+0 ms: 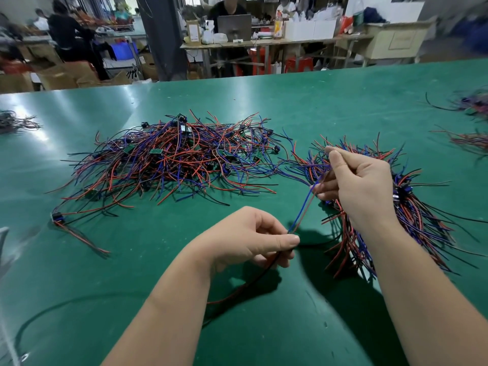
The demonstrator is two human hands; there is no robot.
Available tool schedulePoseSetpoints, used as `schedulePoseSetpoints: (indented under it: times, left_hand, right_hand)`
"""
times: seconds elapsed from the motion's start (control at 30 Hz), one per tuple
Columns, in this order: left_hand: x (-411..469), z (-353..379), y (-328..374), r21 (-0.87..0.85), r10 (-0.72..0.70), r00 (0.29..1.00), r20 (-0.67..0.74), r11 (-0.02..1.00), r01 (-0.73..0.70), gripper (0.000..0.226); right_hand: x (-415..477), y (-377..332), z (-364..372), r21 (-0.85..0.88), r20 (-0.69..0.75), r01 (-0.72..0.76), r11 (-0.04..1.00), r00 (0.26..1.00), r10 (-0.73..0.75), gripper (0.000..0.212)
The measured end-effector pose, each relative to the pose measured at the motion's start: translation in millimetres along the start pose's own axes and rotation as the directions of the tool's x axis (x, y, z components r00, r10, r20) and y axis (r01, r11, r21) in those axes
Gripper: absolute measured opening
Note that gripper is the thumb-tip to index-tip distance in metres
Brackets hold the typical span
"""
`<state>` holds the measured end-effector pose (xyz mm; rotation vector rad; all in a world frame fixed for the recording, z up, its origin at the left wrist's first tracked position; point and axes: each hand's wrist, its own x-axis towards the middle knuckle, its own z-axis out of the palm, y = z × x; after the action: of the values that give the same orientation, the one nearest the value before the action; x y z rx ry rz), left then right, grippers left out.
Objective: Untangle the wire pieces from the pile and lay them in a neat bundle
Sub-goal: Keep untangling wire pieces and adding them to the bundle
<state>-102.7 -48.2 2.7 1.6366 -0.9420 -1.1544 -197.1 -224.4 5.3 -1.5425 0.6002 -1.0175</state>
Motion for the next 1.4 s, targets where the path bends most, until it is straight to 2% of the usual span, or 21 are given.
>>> schedulePoseSetpoints:
  times: [0.07, 0.13, 0.2, 0.27, 0.33, 0.43, 0.5, 0.6, 0.67, 0.73, 0.83, 0.87, 0.93, 1.0, 1.03, 1.07, 1.17, 1.23, 1.4]
  left_hand:
    - [5.0, 1.5, -1.8, -0.028, 0.024, 0.993, -0.120, 0.999, -0.028, 0.017]
    - [11.2, 3.4, -3.9, -0.153, 0.029, 0.956, -0.291, 0.985, -0.077, 0.016]
    - [15.7, 3.7, -4.8, -0.271, 0.020, 0.912, -0.410, 0.952, -0.142, 0.015]
    - [17.0, 2.1, -4.5, -0.311, 0.021, 0.883, -0.470, 0.932, -0.188, 0.020]
    - [17.3, 0.7, -4.1, -0.309, 0.031, 0.864, -0.503, 0.927, -0.213, 0.029]
    - [18.7, 1.5, -3.7, -0.339, 0.019, 0.869, -0.495, 0.916, -0.213, 0.036]
    - [18.1, 2.1, -1.9, -0.394, -0.006, 0.886, -0.464, 0.897, -0.201, 0.033]
    - [15.7, -0.9, 0.9, -0.438, -0.026, 0.901, -0.433, 0.880, -0.185, 0.028]
    - [15.3, -1.5, 1.2, -0.448, -0.006, 0.917, -0.398, 0.874, -0.188, 0.023]
    - [14.9, -1.6, 0.8, -0.413, 0.014, 0.906, -0.422, 0.887, -0.206, 0.014]
    - [13.2, -9.6, -2.5, -0.293, 0.023, 0.811, -0.584, 0.926, -0.237, 0.009]
    - [13.0, -14.3, -5.2, -0.188, 0.047, 0.752, -0.658, 0.956, -0.224, 0.009]
    - [12.8, -24.9, -11.6, 0.148, 0.170, 0.594, -0.787, 0.985, -0.085, 0.007]
    - [12.4, -32.4, -17.0, 0.428, 0.339, 0.468, -0.816, 0.899, 0.095, 0.004]
    - [14.3, -35.1, -20.9, 0.502, 0.387, 0.452, -0.804, 0.848, 0.168, 0.012]
    - [16.8, -37.3, -26.0, 0.532, 0.378, 0.475, -0.795, 0.811, 0.244, 0.022]
    - [23.3, -37.7, -38.1, 0.524, 0.188, 0.592, -0.783, 0.711, 0.469, 0.046]
    - [30.1, -38.1, -45.4, 0.535, 0.118, 0.629, -0.768, 0.657, 0.531, 0.053]
    - [39.0, -47.6, -47.3, 0.518, 0.156, 0.564, -0.811, 0.641, 0.567, 0.055]
  right_hand:
    - [2.2, 2.5, 2.1, -0.059, 0.013, -0.099, 0.993, 0.995, 0.100, 0.038]
    - [0.3, 3.6, 6.1, -0.194, 0.052, -0.161, 0.968, 0.983, 0.174, 0.050]
    - [-8.6, 1.1, 13.2, -0.244, 0.186, -0.174, 0.954, 0.957, 0.222, 0.045]
    - [-20.7, -1.7, 21.6, -0.220, 0.359, -0.120, 0.968, 0.913, 0.195, 0.025]
    - [-27.6, -3.5, 26.4, -0.255, 0.447, 0.022, 0.967, 0.889, 0.098, 0.007]
    - [-29.1, -4.2, 28.8, -0.326, 0.437, 0.141, 0.935, 0.899, 0.017, 0.011]
    - [-30.6, -4.3, 28.2, -0.355, 0.442, 0.193, 0.915, 0.897, -0.018, 0.006]
    - [-34.8, -4.5, 29.6, -0.429, 0.454, 0.308, 0.849, 0.886, -0.092, 0.021]
    - [-33.2, -7.4, 28.9, -0.470, 0.393, 0.348, 0.811, 0.905, -0.161, 0.021]
    - [-26.3, -13.9, 21.8, -0.480, 0.257, 0.310, 0.820, 0.944, -0.207, 0.016]
    - [-9.5, -27.3, -5.5, -0.529, -0.022, 0.248, 0.812, 0.952, -0.306, 0.016]
    - [-3.6, -30.2, -16.5, -0.591, -0.089, 0.229, 0.774, 0.934, -0.345, 0.018]
    - [7.6, -30.0, -34.6, -0.716, -0.153, 0.140, 0.684, 0.924, -0.349, 0.027]
    - [13.4, -25.4, -42.1, -0.766, -0.166, 0.040, 0.641, 0.952, -0.258, 0.041]
    - [13.6, -23.5, -41.2, -0.768, -0.161, 0.020, 0.640, 0.961, -0.223, 0.045]
    - [12.2, -22.3, -37.8, -0.765, -0.143, 0.029, 0.643, 0.967, -0.213, 0.047]
    - [4.7, -20.4, -23.4, -0.748, -0.051, 0.118, 0.653, 0.971, -0.233, 0.044]
    - [0.6, -18.3, -14.8, -0.736, 0.010, 0.161, 0.658, 0.974, -0.227, 0.044]
    - [-5.0, -13.8, -4.8, -0.711, 0.097, 0.220, 0.668, 0.971, -0.217, 0.042]
